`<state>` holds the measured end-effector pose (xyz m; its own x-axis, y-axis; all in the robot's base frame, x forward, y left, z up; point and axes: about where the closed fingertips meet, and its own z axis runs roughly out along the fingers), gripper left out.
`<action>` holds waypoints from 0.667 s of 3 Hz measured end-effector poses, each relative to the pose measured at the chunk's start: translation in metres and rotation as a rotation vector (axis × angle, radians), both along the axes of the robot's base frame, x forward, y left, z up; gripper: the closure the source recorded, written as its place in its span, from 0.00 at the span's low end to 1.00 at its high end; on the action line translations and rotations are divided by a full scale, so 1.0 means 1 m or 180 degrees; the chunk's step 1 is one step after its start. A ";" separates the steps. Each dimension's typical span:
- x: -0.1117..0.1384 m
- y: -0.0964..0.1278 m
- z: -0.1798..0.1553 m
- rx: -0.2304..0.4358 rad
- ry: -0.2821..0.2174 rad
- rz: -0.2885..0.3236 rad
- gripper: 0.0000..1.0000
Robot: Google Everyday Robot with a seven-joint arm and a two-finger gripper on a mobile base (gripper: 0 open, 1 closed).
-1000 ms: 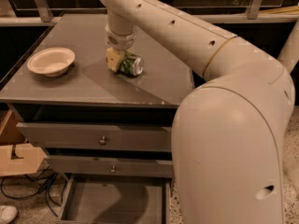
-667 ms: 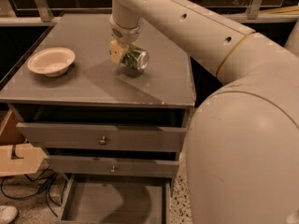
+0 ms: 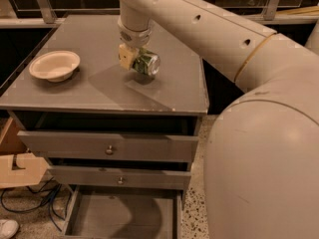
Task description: Place green can into bottom drawer
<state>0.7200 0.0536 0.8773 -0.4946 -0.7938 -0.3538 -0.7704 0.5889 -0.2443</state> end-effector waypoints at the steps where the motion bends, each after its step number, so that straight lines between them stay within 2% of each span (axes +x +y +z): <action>1: -0.037 -0.017 0.007 0.0026 0.0016 -0.0088 1.00; 2: -0.067 -0.030 0.008 0.0051 0.0051 -0.0188 1.00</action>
Offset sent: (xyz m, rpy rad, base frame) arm -0.1045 -0.0483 0.0134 0.0290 0.0255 -0.0995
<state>0.6526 0.0231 0.8854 -0.5461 -0.7574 -0.3580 -0.7380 0.6371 -0.2223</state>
